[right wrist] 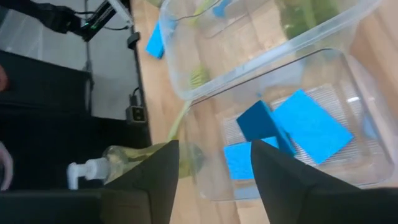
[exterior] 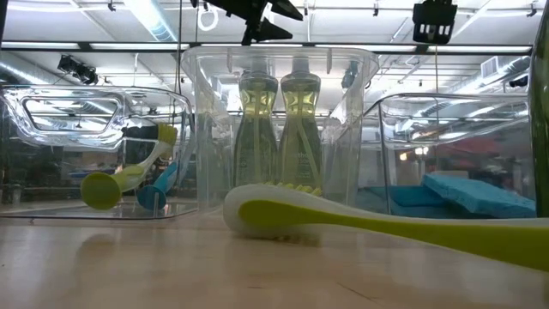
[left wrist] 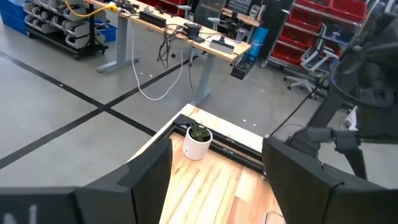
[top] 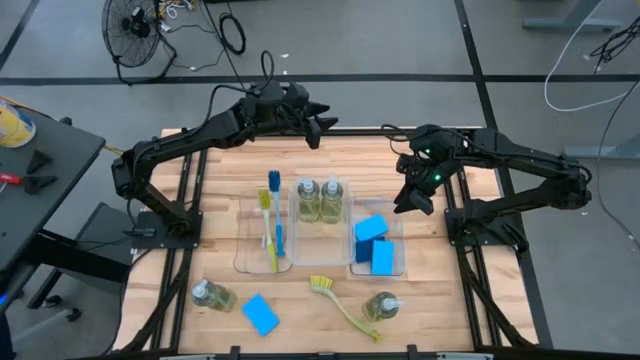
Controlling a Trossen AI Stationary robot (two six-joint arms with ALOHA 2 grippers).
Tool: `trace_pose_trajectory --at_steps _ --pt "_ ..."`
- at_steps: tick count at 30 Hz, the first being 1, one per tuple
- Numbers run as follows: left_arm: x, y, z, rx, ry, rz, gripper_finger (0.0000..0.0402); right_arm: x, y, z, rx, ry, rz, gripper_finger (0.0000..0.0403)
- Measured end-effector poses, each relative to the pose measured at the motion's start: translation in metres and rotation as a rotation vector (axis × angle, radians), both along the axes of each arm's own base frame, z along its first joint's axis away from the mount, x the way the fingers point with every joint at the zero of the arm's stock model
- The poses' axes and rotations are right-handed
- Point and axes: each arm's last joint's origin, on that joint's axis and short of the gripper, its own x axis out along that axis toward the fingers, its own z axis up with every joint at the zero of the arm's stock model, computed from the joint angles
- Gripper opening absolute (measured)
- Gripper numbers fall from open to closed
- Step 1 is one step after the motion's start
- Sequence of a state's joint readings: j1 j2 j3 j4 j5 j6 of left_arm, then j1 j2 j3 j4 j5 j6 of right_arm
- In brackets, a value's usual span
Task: Pick & Place Kitchen Sink Supplies
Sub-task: Put the transparent dishwashing liquid dispenser into the middle transparent bin
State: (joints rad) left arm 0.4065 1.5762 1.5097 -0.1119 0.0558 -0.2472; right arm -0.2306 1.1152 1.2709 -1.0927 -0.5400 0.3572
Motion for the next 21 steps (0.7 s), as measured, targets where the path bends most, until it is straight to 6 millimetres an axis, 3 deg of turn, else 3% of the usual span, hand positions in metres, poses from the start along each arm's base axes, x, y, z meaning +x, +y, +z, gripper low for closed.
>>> trace_pose_trajectory --at_steps 4,14,21 --pt "-0.01 -0.004 0.005 0.021 0.037 -0.017 0.0252 0.0 -0.001 -0.001 -0.04 0.007 -0.026 0.0201" --pt "-0.062 -0.03 0.035 -0.018 0.093 -0.154 0.0252 0.0 -0.002 -0.001 -0.082 -0.008 0.001 0.0201" --pt "-0.087 -0.047 0.039 -0.042 0.174 -0.206 0.0252 0.002 -0.003 0.001 -0.126 -0.04 0.005 0.0201"
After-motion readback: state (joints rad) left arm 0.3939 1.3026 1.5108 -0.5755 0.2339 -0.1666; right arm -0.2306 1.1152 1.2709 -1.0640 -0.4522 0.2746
